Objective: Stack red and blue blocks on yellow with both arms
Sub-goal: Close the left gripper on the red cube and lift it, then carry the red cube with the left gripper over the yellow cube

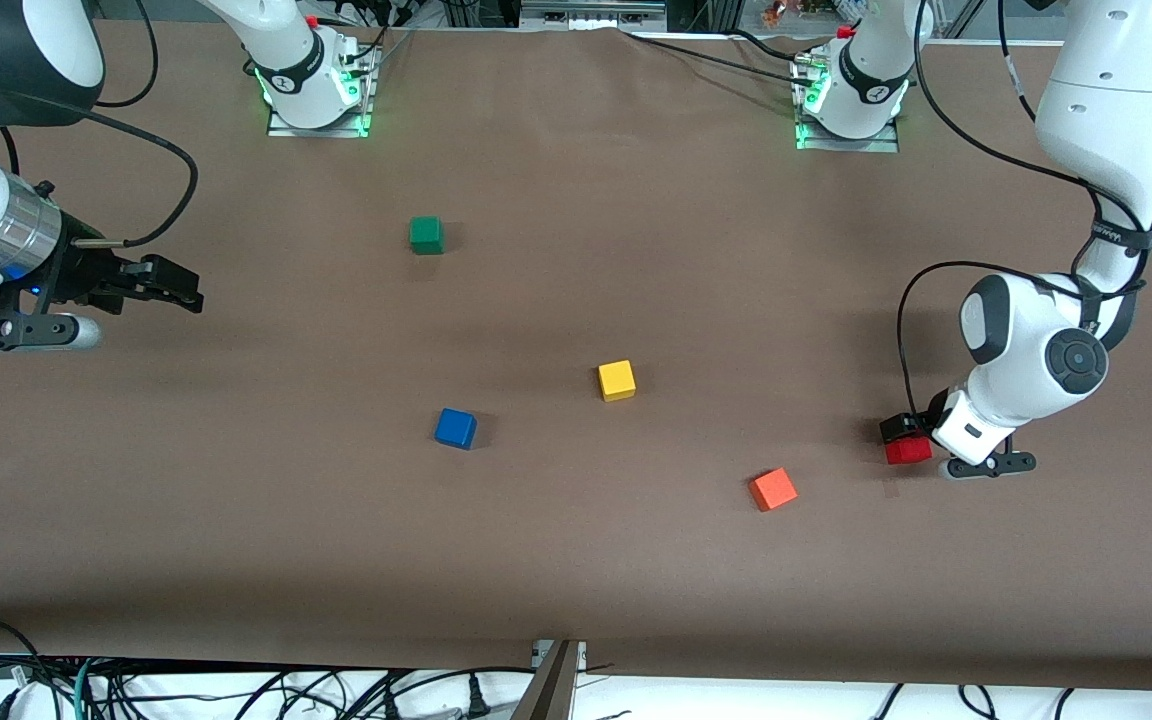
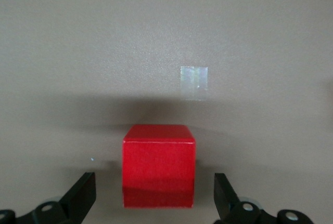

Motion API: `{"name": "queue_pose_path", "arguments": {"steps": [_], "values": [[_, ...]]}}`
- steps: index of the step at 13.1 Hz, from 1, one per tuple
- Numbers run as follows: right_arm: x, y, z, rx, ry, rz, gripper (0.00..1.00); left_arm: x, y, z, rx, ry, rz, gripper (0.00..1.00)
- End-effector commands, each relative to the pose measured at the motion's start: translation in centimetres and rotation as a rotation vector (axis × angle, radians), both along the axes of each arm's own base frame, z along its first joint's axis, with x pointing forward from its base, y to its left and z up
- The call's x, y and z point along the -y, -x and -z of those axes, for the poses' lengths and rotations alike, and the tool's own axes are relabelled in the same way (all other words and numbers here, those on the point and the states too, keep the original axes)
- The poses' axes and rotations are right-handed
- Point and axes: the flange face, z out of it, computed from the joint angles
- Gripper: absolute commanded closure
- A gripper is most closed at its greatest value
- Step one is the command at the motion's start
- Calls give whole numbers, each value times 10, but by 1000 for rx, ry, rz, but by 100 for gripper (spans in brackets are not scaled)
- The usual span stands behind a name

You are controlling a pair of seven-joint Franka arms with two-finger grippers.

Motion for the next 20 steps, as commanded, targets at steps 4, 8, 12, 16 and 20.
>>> {"name": "queue_pose_path", "arguments": {"steps": [4,8,12,16,20], "values": [[-5,-5,6,0,-17,-47,0,14,7,9,-11,-16,13,19],[-7,-15,34,-32,1,-84,0,5,0,-5,16,-28,17,93],[-9,-17,34,-21,35,-111,0,18,-17,-38,65,-29,28,100],[-7,-18,37,-21,33,-200,0,112,-31,-82,42,-9,19,100],[-5,-18,38,-23,35,-201,0,270,-19,-90,51,-26,36,100]]}}
